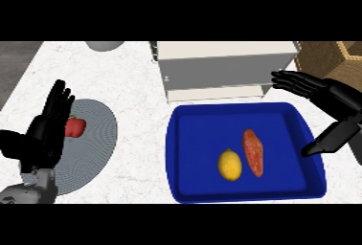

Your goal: Pick the sweet potato from the tray and place it in the tiered shelf

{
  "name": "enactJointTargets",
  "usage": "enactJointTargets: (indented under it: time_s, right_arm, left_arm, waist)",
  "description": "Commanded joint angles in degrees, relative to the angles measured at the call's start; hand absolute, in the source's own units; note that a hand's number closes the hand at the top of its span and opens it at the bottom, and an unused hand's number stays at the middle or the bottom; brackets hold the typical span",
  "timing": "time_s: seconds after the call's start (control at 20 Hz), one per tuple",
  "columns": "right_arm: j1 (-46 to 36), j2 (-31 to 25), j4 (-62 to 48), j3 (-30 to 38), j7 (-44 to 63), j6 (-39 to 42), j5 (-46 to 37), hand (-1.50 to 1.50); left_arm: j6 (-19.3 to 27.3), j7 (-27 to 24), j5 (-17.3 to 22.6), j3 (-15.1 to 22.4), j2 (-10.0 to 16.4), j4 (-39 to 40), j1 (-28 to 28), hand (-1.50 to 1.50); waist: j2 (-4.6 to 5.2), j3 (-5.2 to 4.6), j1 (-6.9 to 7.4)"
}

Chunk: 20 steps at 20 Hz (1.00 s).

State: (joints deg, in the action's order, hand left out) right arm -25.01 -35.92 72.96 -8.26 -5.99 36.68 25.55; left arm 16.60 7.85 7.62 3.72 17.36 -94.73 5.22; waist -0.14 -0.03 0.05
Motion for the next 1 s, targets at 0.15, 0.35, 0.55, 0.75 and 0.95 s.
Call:
enactJointTargets:
  time_s: [0.15, 0.35, 0.55, 0.75, 0.95]
  right_arm:
    - [-4.1, -10.0, 12.2, -4.8, 4.0, 2.9, -13.8, -1.50]
    - [-4.9, -9.5, 21.2, -11.2, 10.0, -2.2, -25.2, -1.50]
    - [-1.6, -8.9, 27.2, -14.5, 18.2, -3.9, -30.3, -1.50]
    - [0.6, -3.8, 28.8, -17.1, 23.4, -6.2, -36.7, -1.50]
    - [1.1, -0.8, 28.5, -22.3, 25.6, -8.6, -47.0, -1.50]
  left_arm:
    - [-1.5, -2.1, 1.2, -0.8, 0.2, -1.9, -4.1, 0.00]
    - [-0.6, 1.2, 0.7, -1.3, 0.6, -1.2, -0.6, 0.00]
    - [-0.1, 1.4, -0.7, -0.7, -0.3, -0.2, 1.3, 0.00]
    - [-2.7, -1.4, 0.5, -1.9, -0.3, -2.6, -3.6, 0.00]
    - [-1.7, 0.1, -0.8, -1.8, -1.0, -0.8, -0.2, 0.00]
  waist:
    - [-0.49, -0.11, 0.32]
    - [-0.44, -0.04, -0.37]
    - [-0.18, -0.01, -0.90]
    - [0.04, 0.00, 0.11]
    - [0.14, 0.03, 0.14]
